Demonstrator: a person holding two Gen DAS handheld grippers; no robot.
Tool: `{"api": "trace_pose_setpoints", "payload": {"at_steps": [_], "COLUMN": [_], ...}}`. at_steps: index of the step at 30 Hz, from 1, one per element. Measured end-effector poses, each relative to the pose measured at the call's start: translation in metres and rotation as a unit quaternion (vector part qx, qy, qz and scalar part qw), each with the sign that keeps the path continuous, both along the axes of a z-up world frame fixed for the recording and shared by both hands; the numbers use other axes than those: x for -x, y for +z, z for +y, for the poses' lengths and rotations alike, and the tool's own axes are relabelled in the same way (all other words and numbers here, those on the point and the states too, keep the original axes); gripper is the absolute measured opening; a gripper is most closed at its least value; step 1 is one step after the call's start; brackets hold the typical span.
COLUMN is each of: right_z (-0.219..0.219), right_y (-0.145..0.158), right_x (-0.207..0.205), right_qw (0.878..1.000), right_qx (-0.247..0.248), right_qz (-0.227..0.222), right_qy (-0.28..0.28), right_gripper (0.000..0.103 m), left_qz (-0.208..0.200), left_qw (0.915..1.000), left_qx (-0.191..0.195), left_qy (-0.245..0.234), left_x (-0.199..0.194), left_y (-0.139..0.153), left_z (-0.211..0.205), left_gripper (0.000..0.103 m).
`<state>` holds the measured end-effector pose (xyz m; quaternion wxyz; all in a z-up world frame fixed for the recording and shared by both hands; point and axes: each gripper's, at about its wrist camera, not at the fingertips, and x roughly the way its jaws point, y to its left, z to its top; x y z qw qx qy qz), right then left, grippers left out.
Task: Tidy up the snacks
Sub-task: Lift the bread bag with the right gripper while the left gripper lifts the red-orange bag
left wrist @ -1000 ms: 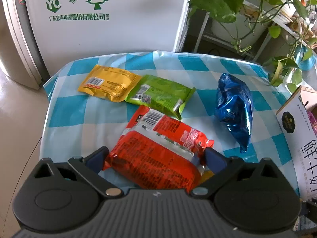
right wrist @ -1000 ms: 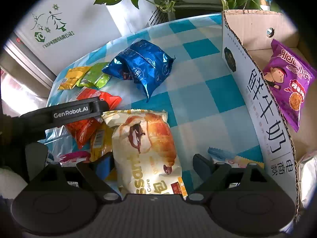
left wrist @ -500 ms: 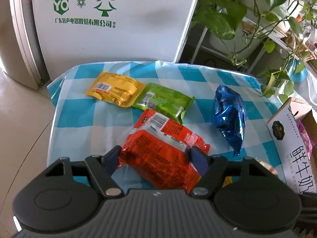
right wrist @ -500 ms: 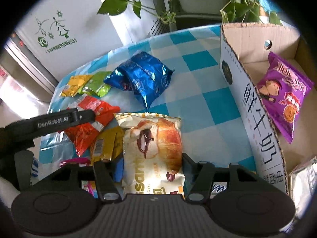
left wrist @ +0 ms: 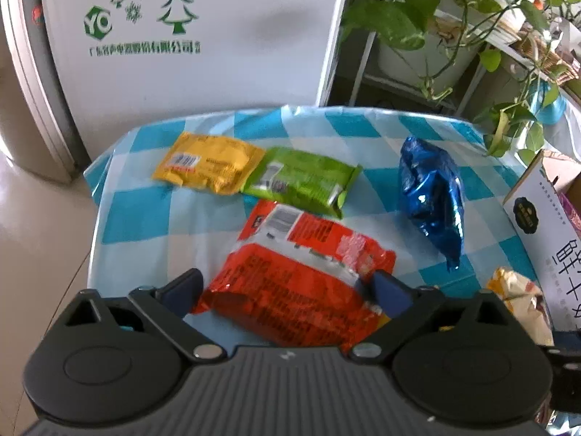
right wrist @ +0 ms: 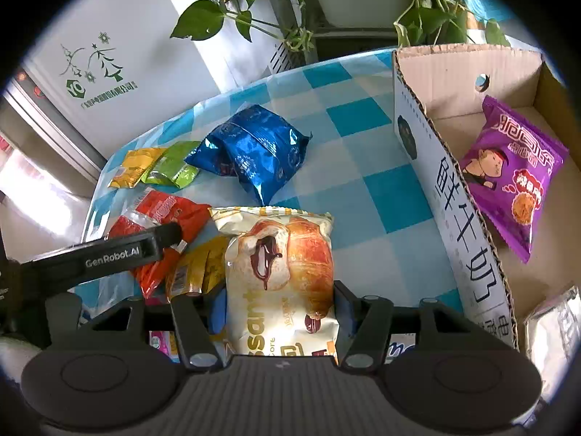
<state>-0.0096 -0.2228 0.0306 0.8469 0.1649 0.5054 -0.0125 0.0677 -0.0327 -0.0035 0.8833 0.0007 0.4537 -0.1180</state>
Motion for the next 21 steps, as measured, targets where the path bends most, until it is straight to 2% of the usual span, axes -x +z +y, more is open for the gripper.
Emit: {"api": "trace_pose_setpoints", "payload": {"at_steps": [4, 21], "right_z": [-0.002, -0.004], "right_y": [0.001, 0.016], "right_x": [-0.001, -0.001], "right_qw": [1.000, 0.999], "right_qx": [0.000, -0.010], "right_qz": [-0.002, -0.033], "right_qy": [0.000, -0.002], "right_gripper": [0.064, 0.064], "left_qz": [-0.008, -0.042], "left_qw": [0.9999, 0.9988], "left_qx": [0.000, 0.024], "left_qy": [-0.010, -0.005], "left_x": [0.002, 0.019], "left_y": [0.004, 0.031], "left_z": [-0.001, 0.013], "left_gripper": [0.081, 0.080]}}
